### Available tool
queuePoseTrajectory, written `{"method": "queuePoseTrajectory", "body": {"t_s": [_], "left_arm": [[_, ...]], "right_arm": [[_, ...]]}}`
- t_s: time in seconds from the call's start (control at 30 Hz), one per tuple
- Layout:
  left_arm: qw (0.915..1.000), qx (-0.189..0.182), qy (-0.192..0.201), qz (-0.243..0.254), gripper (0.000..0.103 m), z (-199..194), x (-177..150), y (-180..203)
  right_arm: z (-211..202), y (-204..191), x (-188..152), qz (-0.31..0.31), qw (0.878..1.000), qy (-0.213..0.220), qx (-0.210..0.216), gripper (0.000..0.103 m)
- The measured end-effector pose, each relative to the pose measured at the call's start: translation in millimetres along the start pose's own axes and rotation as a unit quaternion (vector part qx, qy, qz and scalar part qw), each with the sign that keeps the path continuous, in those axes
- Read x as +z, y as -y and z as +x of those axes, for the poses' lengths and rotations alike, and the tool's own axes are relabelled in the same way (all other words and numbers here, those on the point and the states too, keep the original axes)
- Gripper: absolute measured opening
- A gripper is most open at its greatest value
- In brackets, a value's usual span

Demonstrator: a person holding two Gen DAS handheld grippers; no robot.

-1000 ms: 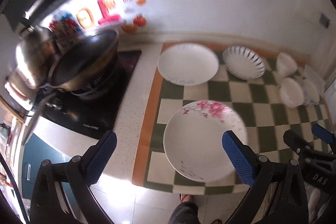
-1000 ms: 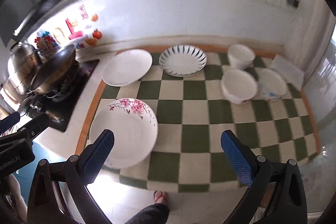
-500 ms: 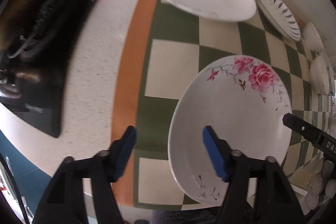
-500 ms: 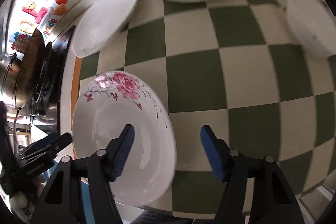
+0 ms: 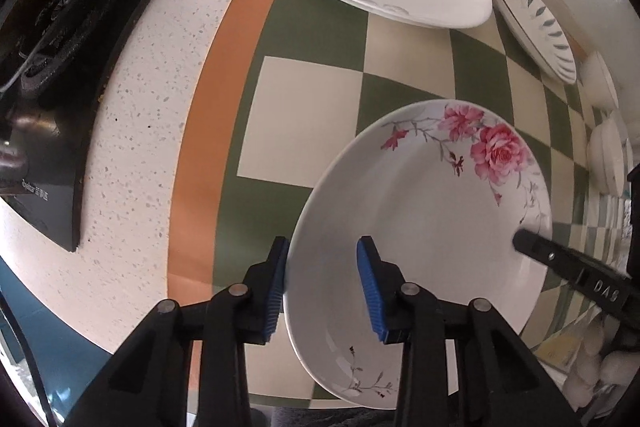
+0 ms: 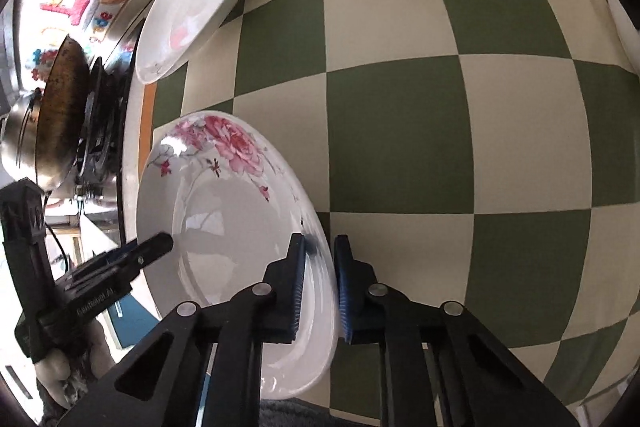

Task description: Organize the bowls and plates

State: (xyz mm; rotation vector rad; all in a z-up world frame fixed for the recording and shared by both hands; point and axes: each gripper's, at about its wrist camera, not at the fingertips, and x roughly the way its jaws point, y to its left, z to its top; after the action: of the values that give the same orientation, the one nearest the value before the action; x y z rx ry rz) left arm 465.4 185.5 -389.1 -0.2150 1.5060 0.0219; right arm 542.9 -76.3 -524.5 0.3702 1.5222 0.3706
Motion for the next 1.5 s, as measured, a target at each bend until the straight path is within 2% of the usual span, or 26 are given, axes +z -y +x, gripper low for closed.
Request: {"method": "queuePoseTrajectory", "body": {"t_s": [0.23, 0.47, 0.63, 0.87, 1.23, 1.5], "left_arm": [[0.9998, 0.008, 0.017, 0.012, 0.032, -15.5, 6.6, 21.2], [0.999, 0.004, 0.028, 0.035, 0.032, -24.1, 18.5, 65.0], [0.9981, -0.002, 0.027, 0.056, 0.032, -6.5, 38.7, 93.3], [0.9963, -0.009, 0.015, 0.084, 0.032, 7.2, 42.0, 128.5], [0.9948, -0.002, -0.006, 0.102, 0.032, 28.5, 41.4, 147.6], [0.995, 0.007, -0.016, 0.098, 0.032, 43.2, 50.2, 157.8]], "right_arm": [[-13.5, 8.4, 2.2, -0.017, 1.0, 0.003, 0.005, 0.016], [-39.9, 21.3, 5.3, -0.008, 1.0, 0.023, 0.016, 0.016], [-62.4, 39.9, 4.1, 0.002, 0.999, 0.037, 0.014, 0.016], [-79.5, 77.9, 0.5, 0.026, 0.999, 0.044, 0.004, 0.016], [-77.1, 112.9, -2.7, 0.048, 0.998, 0.043, -0.005, 0.016], [-64.3, 118.9, -3.0, 0.054, 0.998, 0.031, -0.004, 0.016]]}}
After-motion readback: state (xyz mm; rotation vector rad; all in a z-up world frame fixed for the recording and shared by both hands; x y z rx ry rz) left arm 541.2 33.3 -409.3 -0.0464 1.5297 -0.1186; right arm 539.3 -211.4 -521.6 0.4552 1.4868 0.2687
